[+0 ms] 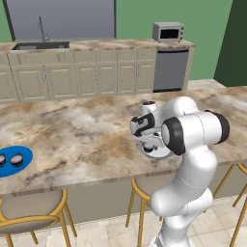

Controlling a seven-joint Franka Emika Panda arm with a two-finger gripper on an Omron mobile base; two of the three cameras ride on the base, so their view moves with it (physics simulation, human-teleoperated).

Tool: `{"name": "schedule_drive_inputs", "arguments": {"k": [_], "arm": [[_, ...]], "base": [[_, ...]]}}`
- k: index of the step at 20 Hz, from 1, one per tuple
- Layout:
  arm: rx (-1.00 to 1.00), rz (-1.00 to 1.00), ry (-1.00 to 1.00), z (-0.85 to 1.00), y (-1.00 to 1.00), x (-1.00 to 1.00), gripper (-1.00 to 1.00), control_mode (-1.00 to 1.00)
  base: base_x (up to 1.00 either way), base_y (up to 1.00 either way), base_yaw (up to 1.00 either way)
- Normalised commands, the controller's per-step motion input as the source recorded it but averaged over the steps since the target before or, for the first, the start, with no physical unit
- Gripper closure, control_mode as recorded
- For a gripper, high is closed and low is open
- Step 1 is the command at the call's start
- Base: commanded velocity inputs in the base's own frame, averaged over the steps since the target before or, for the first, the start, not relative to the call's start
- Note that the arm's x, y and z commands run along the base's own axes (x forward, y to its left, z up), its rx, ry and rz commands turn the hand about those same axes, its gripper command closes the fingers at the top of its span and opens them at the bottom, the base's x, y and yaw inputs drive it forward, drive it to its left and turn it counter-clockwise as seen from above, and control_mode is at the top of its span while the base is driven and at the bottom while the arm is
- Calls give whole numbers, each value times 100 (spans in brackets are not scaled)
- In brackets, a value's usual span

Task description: Place two yogurt containers on each plate.

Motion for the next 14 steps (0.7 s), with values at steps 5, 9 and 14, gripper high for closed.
{"name": "schedule_drive_inputs", "arguments": {"k": [5, 9, 14], "arm": [[0, -2, 0, -5, 0, -1, -100, -100], [0, -1, 0, 0, -3, 0, -100, -100], [0, 0, 0, 0, -8, 0, -100, -100]], "base": [[0, 0, 0], [0, 0, 0], [0, 0, 0]]}}
